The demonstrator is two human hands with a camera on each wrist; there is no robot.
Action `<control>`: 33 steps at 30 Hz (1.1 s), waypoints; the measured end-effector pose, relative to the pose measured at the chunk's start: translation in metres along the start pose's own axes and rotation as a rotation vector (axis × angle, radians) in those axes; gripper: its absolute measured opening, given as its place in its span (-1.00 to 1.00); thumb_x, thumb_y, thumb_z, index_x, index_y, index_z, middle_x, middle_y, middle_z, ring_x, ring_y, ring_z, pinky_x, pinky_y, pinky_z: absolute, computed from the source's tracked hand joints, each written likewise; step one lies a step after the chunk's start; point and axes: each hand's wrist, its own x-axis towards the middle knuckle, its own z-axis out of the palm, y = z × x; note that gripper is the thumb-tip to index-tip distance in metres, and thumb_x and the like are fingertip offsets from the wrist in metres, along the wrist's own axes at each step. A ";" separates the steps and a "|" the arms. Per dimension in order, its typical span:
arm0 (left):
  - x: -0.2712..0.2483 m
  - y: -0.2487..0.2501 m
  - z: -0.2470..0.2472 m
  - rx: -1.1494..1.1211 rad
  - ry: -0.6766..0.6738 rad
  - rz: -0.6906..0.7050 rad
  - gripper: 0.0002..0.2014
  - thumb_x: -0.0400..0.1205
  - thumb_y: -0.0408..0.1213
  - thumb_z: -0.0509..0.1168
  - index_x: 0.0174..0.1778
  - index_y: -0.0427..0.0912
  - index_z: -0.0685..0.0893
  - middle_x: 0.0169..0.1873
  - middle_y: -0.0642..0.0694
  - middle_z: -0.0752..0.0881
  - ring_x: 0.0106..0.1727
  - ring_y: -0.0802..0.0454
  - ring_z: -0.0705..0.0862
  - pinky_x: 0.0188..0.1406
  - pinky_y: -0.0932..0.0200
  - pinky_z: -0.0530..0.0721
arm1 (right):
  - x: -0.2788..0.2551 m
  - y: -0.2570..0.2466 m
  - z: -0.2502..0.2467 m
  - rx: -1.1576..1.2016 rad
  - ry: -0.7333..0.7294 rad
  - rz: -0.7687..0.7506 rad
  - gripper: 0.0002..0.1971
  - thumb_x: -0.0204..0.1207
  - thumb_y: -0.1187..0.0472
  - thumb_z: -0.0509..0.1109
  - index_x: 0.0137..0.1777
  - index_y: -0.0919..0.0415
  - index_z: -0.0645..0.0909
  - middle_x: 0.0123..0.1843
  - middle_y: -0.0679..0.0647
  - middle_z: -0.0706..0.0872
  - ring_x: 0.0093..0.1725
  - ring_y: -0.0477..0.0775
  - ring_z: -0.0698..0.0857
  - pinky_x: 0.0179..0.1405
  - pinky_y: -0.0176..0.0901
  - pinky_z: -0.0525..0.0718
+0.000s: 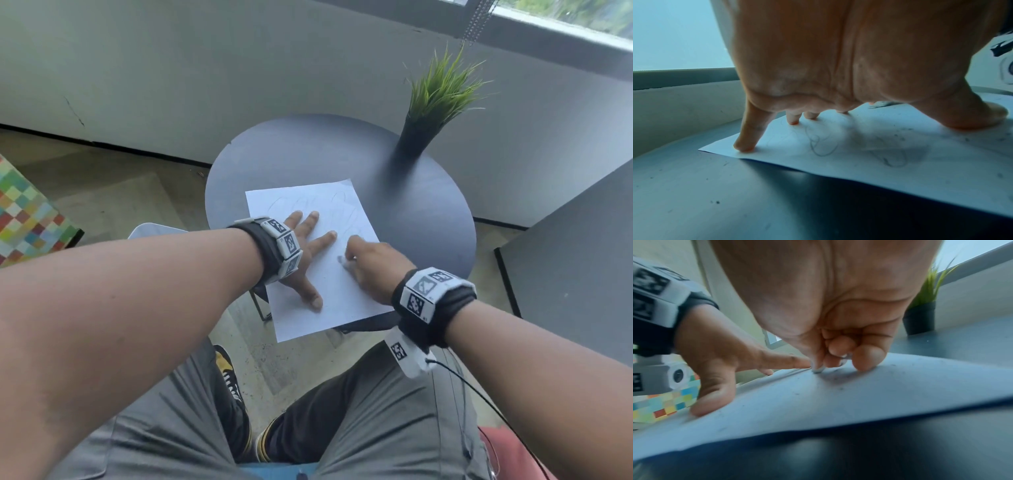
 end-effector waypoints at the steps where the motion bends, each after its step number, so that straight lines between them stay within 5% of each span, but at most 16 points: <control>1: 0.000 -0.001 0.001 0.002 0.000 0.000 0.42 0.08 0.64 0.36 0.64 0.27 -0.42 0.67 -0.10 -0.46 0.69 -0.27 -0.40 0.60 -0.49 -0.01 | 0.000 -0.005 0.001 -0.010 0.004 0.019 -0.78 0.71 0.02 0.13 0.10 0.19 0.34 0.04 0.20 0.66 0.02 0.30 0.63 -0.10 0.03 0.57; 5: -0.001 0.000 0.000 0.006 -0.019 -0.003 0.43 0.06 0.65 0.36 0.65 0.28 -0.42 0.66 -0.09 -0.49 0.68 -0.26 -0.42 0.59 -0.52 -0.01 | -0.016 -0.030 0.011 -0.037 -0.176 -0.181 -0.86 0.66 0.17 0.20 0.13 0.18 0.35 0.06 0.20 0.65 0.09 0.29 0.64 -0.09 0.02 0.54; 9: -0.006 0.002 -0.004 -0.003 -0.016 0.003 0.39 0.12 0.62 0.38 0.65 0.29 -0.40 0.67 -0.06 -0.47 0.69 -0.24 -0.41 0.56 -0.57 -0.02 | 0.013 0.019 -0.010 0.039 -0.007 0.124 -0.77 0.69 0.01 0.14 0.14 0.17 0.40 0.07 0.24 0.66 -0.01 0.31 0.63 -0.02 0.06 0.64; 12: -0.013 0.002 -0.008 -0.004 -0.014 0.006 0.34 0.16 0.59 0.39 0.68 0.29 -0.33 0.69 -0.02 -0.42 0.70 -0.19 -0.38 0.52 -0.57 0.00 | 0.018 0.034 -0.012 0.062 0.016 0.187 -0.75 0.70 -0.06 0.11 0.07 0.14 0.40 -0.05 0.23 0.64 -0.12 0.32 0.63 -0.03 0.10 0.68; 17: -0.017 -0.006 -0.009 -0.017 0.130 0.054 -0.06 0.31 0.56 0.30 0.59 0.36 0.18 0.65 0.02 0.13 0.62 -0.13 0.11 0.33 -0.34 0.47 | 0.008 0.038 -0.006 0.119 -0.054 0.060 -0.78 0.64 -0.12 0.22 0.01 0.02 0.42 -0.10 0.10 0.69 -0.13 0.22 0.65 -0.08 0.03 0.67; 20: -0.018 -0.002 -0.013 0.055 0.172 0.062 0.01 0.18 0.60 0.35 0.55 0.38 0.20 0.42 0.03 0.31 0.41 -0.11 0.29 0.09 -0.12 0.56 | 0.009 0.041 -0.012 0.113 -0.129 0.038 -0.80 0.60 -0.12 0.31 0.01 -0.02 0.47 -0.15 -0.09 0.66 -0.14 0.06 0.64 -0.14 -0.08 0.60; 23: -0.012 0.003 -0.018 0.112 0.127 0.036 0.19 0.10 0.63 0.35 0.63 0.37 0.01 0.47 -0.05 0.23 0.48 -0.15 0.23 0.21 -0.23 0.52 | 0.021 0.037 -0.021 0.201 0.007 0.053 -0.78 0.59 -0.10 0.33 0.00 0.04 0.51 -0.20 -0.06 0.73 -0.20 0.03 0.67 -0.18 -0.11 0.61; 25: -0.009 0.003 -0.019 0.088 0.051 0.007 0.29 0.10 0.61 0.38 0.67 0.34 -0.14 0.67 -0.04 -0.03 0.66 -0.22 -0.01 0.42 -0.44 0.37 | 0.034 0.034 -0.023 0.201 0.086 0.075 -0.77 0.59 -0.08 0.33 -0.01 0.07 0.53 -0.14 0.00 0.75 -0.11 0.08 0.67 -0.15 -0.11 0.59; 27: -0.006 0.003 -0.018 0.063 -0.005 -0.004 0.34 0.13 0.58 0.41 0.68 0.31 -0.27 0.72 0.00 -0.27 0.71 -0.25 -0.21 0.51 -0.51 0.20 | 0.044 0.030 -0.022 0.155 0.084 0.107 -0.79 0.60 -0.06 0.31 -0.01 0.07 0.53 -0.06 0.05 0.73 -0.02 0.14 0.67 -0.11 -0.09 0.58; 30: -0.004 0.003 -0.017 0.073 -0.013 -0.007 0.37 0.13 0.58 0.41 0.68 0.29 -0.33 0.71 0.00 -0.33 0.70 -0.27 -0.25 0.55 -0.52 0.16 | 0.047 0.021 -0.013 0.065 0.071 0.139 -0.80 0.62 0.00 0.24 0.06 0.13 0.50 0.05 0.16 0.69 0.00 0.25 0.64 -0.03 -0.02 0.64; 33: -0.003 0.001 -0.015 0.052 -0.009 -0.003 0.38 0.11 0.57 0.43 0.68 0.30 -0.29 0.71 -0.02 -0.34 0.70 -0.28 -0.28 0.55 -0.54 0.13 | 0.032 0.001 -0.002 -0.006 -0.011 -0.107 -0.79 0.66 0.02 0.21 0.11 0.14 0.51 -0.06 0.11 0.65 -0.08 0.20 0.56 -0.14 -0.07 0.55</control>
